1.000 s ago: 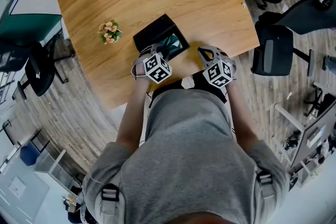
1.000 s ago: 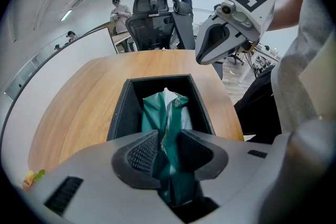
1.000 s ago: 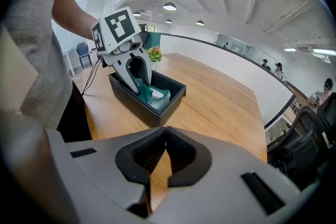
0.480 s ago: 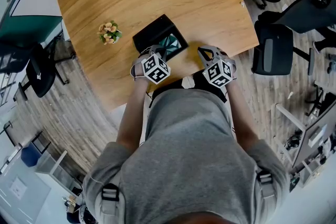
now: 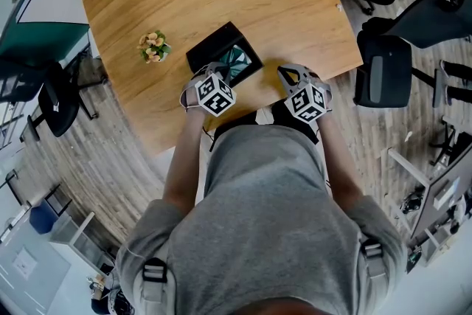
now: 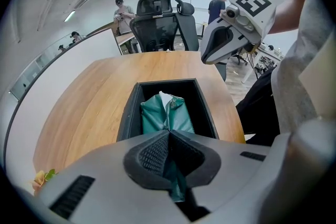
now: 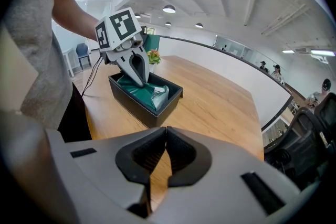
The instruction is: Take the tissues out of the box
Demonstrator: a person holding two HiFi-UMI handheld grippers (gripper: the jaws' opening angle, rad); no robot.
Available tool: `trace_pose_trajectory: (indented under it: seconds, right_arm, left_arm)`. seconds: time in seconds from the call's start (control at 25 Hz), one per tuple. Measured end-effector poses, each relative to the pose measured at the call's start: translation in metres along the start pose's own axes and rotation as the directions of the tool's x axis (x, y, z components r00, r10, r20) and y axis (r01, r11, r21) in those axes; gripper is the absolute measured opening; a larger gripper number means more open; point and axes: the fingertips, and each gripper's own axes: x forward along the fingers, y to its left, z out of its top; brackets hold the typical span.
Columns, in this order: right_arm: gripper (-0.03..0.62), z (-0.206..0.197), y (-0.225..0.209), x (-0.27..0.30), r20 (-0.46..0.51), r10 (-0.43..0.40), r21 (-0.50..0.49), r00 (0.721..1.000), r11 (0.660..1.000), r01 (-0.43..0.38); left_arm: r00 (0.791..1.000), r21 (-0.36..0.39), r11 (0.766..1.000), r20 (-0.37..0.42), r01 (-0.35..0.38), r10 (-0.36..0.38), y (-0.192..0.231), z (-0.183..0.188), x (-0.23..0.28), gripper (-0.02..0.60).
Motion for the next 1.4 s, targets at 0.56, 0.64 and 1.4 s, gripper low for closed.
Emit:
trace_pose_trajectory:
  seconds: [0.56,0.64,1.4]
  right_arm:
    - [0.006,0.01,-0.013,-0.01,0.058,0.018,-0.04,0.998,0.999,-0.016]
    - [0.006,0.01,-0.016,-0.012,0.069,0.018,-0.042,0.997,0.999,-0.015]
    - [0.006,-0.028,-0.025,-0.046,0.109,0.037,-0.049,0.993,0.998,-0.032]
  left_arm:
    - [0.998,0.011,0.998,-0.016,-0.065,0.065,0.002,0.015,-0.019,0.022]
    - [0.997,0.013,0.997,-0.02,-0.072,0.073,0.001,0.018,-0.023,0.021]
    - [0.969,0.022,0.97,-0.037,-0.244,0.245,-0.011,0.055,-0.073,0.021]
